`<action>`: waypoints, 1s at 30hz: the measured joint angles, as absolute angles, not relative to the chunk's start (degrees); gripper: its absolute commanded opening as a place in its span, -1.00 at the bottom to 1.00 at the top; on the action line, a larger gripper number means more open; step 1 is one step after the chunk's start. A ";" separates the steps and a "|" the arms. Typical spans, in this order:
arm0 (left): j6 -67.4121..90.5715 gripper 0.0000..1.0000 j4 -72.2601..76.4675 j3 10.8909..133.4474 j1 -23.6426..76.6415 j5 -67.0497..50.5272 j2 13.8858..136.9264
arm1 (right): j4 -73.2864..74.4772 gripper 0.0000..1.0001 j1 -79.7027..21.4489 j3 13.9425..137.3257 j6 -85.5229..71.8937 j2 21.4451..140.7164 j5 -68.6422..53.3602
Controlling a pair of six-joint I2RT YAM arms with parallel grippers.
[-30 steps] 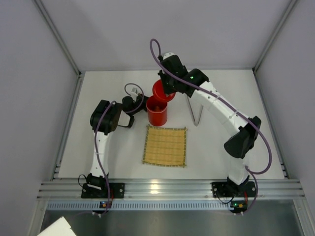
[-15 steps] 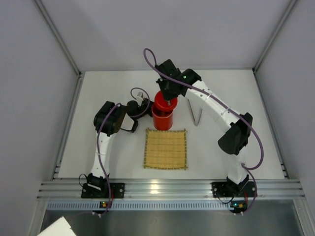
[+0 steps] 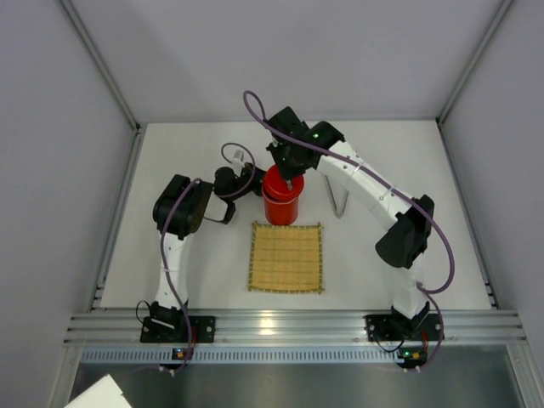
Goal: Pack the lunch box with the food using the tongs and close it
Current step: Close the box lid on the packing box.
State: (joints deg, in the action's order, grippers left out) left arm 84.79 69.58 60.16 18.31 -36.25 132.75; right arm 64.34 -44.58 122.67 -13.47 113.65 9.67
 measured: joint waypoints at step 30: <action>67.46 -1.00 38.09 60.07 9.63 -32.38 115.00 | 70.24 -0.88 -44.64 131.07 -11.51 121.32 8.88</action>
